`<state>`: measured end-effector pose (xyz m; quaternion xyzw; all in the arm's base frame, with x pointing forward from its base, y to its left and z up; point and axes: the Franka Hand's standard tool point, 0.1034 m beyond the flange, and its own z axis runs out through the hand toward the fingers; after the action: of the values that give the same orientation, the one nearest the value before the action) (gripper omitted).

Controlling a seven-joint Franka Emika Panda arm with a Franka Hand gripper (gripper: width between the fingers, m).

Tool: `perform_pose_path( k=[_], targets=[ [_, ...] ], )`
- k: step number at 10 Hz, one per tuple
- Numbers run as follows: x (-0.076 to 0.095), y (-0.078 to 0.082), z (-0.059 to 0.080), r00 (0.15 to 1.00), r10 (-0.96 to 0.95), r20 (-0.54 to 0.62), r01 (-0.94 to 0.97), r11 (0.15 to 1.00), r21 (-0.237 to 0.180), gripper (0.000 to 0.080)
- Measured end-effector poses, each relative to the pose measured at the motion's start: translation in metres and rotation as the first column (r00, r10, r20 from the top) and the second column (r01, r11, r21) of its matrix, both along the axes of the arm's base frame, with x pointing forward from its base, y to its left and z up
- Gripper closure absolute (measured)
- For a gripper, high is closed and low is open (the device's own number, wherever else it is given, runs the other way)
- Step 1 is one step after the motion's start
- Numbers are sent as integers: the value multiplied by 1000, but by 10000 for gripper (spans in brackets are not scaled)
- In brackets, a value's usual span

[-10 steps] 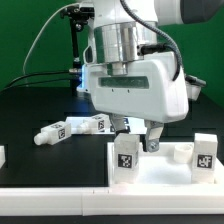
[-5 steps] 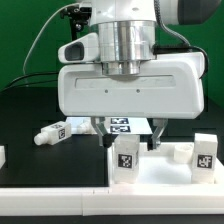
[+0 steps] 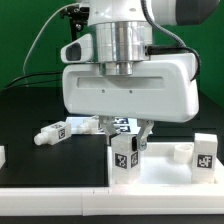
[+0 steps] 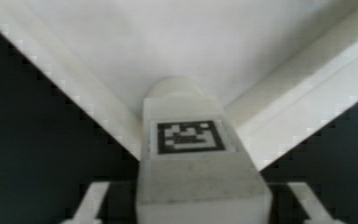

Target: Assemble square table

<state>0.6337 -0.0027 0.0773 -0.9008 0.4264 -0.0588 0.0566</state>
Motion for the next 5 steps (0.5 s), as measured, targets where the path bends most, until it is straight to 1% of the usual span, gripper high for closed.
perform_pose_path(
  k=[1,2,3,5],
  targets=[
    [-1,0,0,982,-189,-12,189,981,38,511],
    [-2,2,0,945,-326,-25,327,943,66,511],
    [-2,1,0,895,-444,-40,446,889,101,511],
    [-2,2,0,860,-508,-52,510,853,110,511]
  ],
)
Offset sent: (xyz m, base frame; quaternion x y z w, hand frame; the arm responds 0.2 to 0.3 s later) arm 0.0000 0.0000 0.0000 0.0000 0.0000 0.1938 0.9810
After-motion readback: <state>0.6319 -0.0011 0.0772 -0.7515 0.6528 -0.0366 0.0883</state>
